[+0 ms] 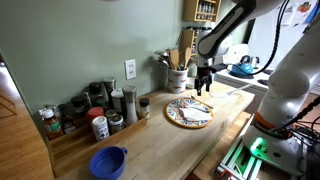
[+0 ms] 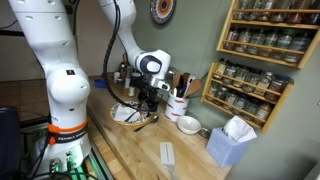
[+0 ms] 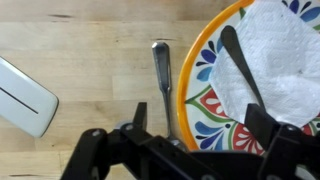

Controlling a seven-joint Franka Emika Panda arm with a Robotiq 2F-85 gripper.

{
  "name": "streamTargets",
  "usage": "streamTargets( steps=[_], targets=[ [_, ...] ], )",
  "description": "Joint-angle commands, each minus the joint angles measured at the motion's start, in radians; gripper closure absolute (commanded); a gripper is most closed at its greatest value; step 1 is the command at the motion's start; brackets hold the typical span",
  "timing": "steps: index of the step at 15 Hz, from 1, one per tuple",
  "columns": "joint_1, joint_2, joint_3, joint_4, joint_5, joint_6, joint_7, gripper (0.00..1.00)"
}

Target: Pick up the silver fork and put it on the plate, pick up the silver spoon and put it on the plate

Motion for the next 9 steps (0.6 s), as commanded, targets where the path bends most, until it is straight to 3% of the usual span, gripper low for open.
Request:
streamTargets(
  steps=[1,9],
  targets=[
    [-0.026,0.04,-0.024,0.001,-0.049,0.023,0.026,0.0],
    [-0.055,0.182,-0.056,0.0,-0.141,0.195,0.024,0.0]
  ],
)
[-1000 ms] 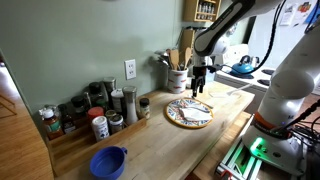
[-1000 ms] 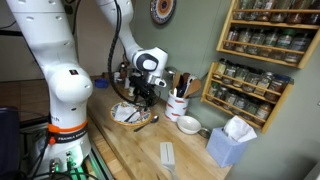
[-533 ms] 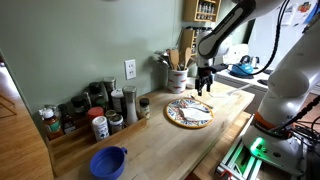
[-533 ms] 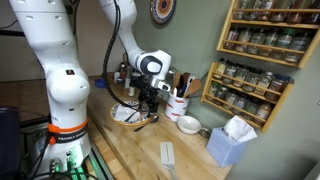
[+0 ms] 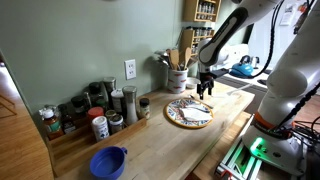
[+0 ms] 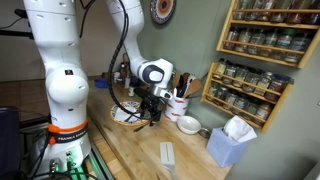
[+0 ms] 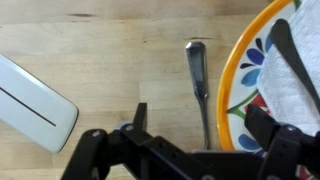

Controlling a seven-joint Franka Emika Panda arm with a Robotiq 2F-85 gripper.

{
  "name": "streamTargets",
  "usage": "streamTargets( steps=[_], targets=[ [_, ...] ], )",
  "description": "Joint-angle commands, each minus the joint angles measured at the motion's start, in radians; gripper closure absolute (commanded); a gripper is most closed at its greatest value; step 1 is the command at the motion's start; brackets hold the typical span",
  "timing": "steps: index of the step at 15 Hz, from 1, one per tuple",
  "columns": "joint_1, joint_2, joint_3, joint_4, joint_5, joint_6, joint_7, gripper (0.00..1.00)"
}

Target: Pick up the silver fork and put it on the plate, pick up the silver spoon and put it on the plate

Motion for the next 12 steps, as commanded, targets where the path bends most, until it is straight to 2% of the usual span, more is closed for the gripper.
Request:
streamTargets(
  steps=[1,6,12],
  targets=[
    [-0.021,0.074,-0.016,0.001,-0.084,0.096,0.029,0.0],
    [-0.028,0.132,-0.037,0.001,-0.122,0.18,0.018,0.0],
    [-0.021,0.15,-0.037,0.002,-0.056,0.219,-0.052,0.0]
  ],
)
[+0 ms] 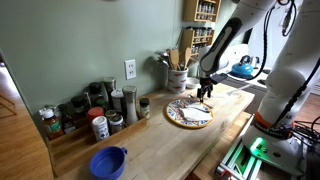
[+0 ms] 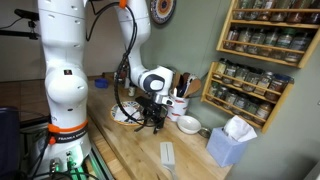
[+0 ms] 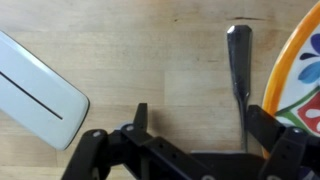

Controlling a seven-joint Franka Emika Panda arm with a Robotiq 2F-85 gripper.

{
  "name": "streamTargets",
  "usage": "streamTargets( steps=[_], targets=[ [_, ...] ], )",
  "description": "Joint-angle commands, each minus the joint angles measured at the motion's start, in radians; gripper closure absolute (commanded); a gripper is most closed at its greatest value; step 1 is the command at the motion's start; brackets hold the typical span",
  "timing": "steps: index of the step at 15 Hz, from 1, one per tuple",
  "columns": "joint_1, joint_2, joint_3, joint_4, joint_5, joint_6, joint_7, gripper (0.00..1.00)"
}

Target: Pick up the silver fork and put it on the plate, pick up the silver spoon and put it on the plate

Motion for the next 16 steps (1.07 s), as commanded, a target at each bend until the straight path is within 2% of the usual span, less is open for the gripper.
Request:
streamTargets(
  steps=[1,7,11,16],
  targets=[
    [0.002,0.025,-0.006,0.001,0.036,0.041,-0.047,0.0],
    [-0.004,0.024,-0.017,0.001,0.01,0.009,-0.001,0.0],
    [-0.013,0.029,-0.033,0.001,-0.022,-0.009,0.074,0.0],
    [-0.013,0.01,-0.041,0.002,0.004,-0.001,0.055,0.0]
  ],
)
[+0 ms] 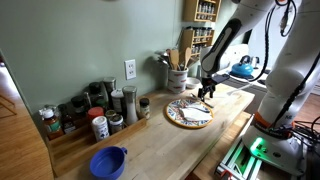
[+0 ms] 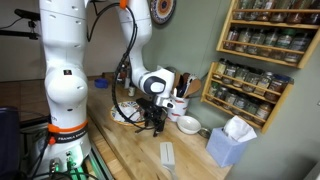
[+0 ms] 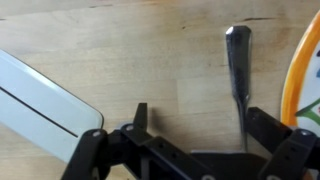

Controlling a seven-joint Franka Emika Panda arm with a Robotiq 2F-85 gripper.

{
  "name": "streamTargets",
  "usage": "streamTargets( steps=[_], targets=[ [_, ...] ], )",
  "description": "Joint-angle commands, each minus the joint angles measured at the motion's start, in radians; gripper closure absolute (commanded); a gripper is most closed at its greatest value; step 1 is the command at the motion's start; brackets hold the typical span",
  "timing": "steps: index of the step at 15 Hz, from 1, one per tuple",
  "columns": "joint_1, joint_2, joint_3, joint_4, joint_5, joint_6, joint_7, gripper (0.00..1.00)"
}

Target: Pick up the silver fork and put it on the plate, pick up the silver spoon and put it on the plate

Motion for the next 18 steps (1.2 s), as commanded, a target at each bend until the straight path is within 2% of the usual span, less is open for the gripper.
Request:
streamTargets(
  steps=[1,7,12,18],
  targets=[
    [-0.006,-0.014,-0.008,0.001,-0.003,-0.012,0.004,0.0],
    [-0.012,-0.095,-0.014,-0.014,-0.035,-0.046,0.021,0.0],
    [0.008,-0.117,0.004,-0.009,0.029,-0.043,-0.045,0.0],
    [0.028,-0.079,0.022,0.004,0.079,-0.034,-0.086,0.0]
  ],
)
